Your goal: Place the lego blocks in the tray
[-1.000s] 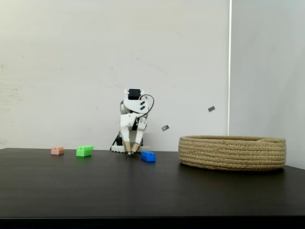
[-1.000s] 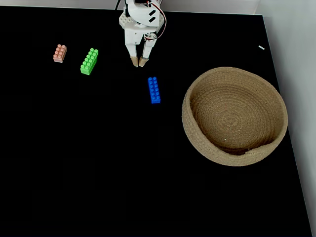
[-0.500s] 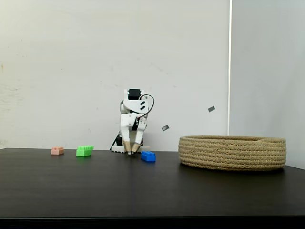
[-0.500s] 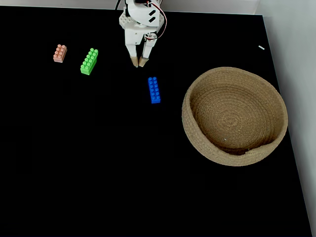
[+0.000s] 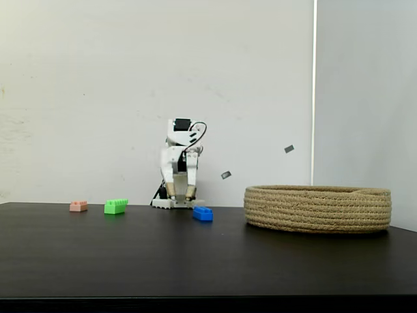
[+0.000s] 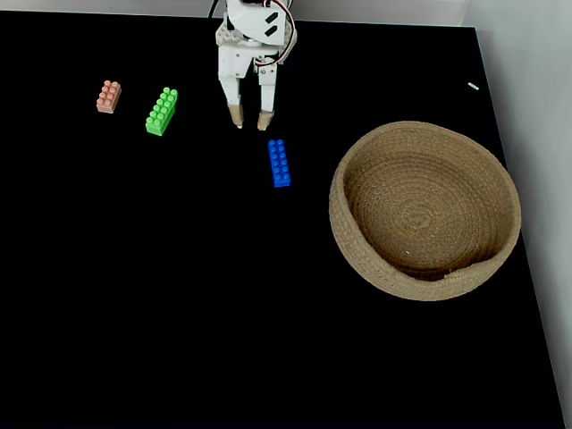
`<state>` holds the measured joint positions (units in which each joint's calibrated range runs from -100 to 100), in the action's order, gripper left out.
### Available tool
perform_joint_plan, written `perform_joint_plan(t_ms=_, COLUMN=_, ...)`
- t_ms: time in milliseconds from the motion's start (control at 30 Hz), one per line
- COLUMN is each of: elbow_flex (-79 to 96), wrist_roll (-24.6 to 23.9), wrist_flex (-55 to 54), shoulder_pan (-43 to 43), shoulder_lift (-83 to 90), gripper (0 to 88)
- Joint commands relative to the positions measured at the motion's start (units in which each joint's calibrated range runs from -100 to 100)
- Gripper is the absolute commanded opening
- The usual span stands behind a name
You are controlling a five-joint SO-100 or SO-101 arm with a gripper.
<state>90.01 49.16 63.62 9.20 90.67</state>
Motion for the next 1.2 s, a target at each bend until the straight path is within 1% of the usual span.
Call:
perform_joint_plan(t_ms=0, elbow_flex=-12.72, wrist_roll=2.44, wrist_flex=-0.52, shoulder_pan=4.90, shoulder_lift=-7.87, gripper=17.2)
perform_joint_plan(t_ms=167, elbow_flex=-26.04, wrist_roll=2.10, wrist_flex=2.73, shoulder_pan=12.64, shoulder_lift=-19.04, gripper=19.7)
perform_joint_plan(t_ms=300, elbow_flex=-32.69, wrist_roll=4.30, wrist_flex=4.23, shoulder_pan=20.39, shoulder_lift=-27.21, gripper=21.4)
perform_joint_plan(t_ms=467, elbow_flex=-35.61, wrist_roll=8.21, wrist_flex=4.64, shoulder_pan=29.46, shoulder_lift=-32.37, gripper=22.0)
perform_joint_plan(t_ms=667, elbow_flex=-36.07, wrist_roll=10.50, wrist_flex=4.23, shoulder_pan=39.36, shoulder_lift=-40.11, gripper=22.9)
perform_joint_plan(t_ms=800, elbow_flex=-34.52, wrist_roll=12.26, wrist_flex=-0.61, shoulder_pan=42.16, shoulder_lift=-44.67, gripper=23.3)
perform_joint_plan(t_ms=1000, elbow_flex=-34.34, wrist_roll=13.82, wrist_flex=-4.27, shoulder_pan=42.08, shoulder_lift=-49.48, gripper=29.2)
perform_joint_plan(t_ms=1167, elbow_flex=-33.70, wrist_roll=14.60, wrist_flex=-6.77, shoulder_pan=41.91, shoulder_lift=-51.72, gripper=28.8)
